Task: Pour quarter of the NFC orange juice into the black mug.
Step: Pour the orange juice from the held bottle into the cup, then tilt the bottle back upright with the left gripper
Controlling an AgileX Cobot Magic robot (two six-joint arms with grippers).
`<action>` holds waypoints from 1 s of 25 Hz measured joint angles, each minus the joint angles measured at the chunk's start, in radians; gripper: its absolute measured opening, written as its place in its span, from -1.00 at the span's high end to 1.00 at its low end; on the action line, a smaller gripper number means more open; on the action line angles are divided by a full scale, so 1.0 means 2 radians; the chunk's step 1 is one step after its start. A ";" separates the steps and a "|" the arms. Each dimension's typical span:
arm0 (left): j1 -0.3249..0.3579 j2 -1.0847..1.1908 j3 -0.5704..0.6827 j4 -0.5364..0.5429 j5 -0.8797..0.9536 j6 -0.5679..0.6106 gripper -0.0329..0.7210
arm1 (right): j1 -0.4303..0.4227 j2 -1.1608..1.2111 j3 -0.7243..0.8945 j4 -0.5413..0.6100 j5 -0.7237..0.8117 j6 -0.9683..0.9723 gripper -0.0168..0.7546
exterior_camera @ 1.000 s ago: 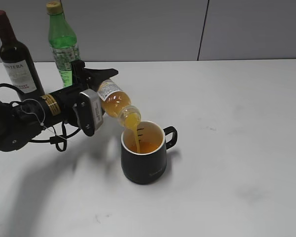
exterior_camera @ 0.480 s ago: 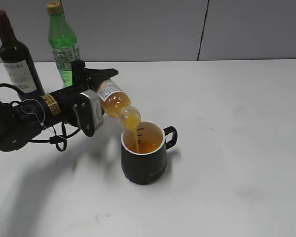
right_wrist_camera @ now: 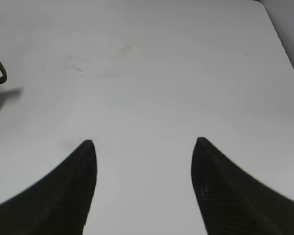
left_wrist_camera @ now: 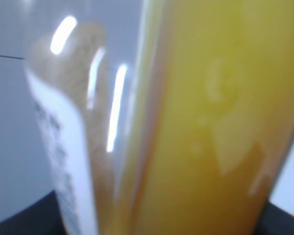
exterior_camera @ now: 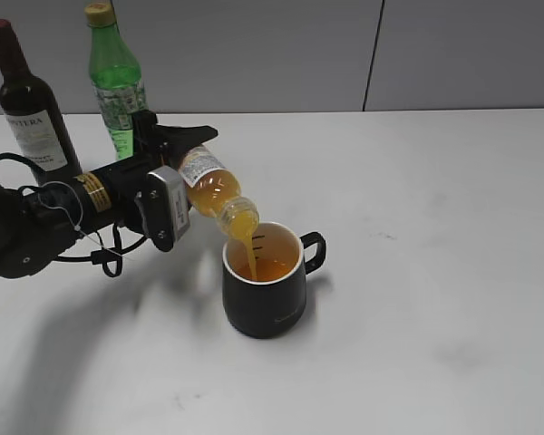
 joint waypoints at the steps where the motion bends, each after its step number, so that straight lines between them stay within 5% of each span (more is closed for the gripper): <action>1: 0.000 0.000 0.000 0.000 0.000 0.000 -0.33 | 0.000 0.000 0.000 0.000 0.000 0.000 -0.25; 19: 0.000 0.000 0.000 0.000 0.000 0.000 -0.33 | 0.000 0.000 0.000 0.000 0.000 0.000 -0.25; 25: 0.000 0.000 0.000 0.000 0.000 -0.059 -0.33 | 0.000 0.000 0.000 0.000 0.000 0.000 -0.25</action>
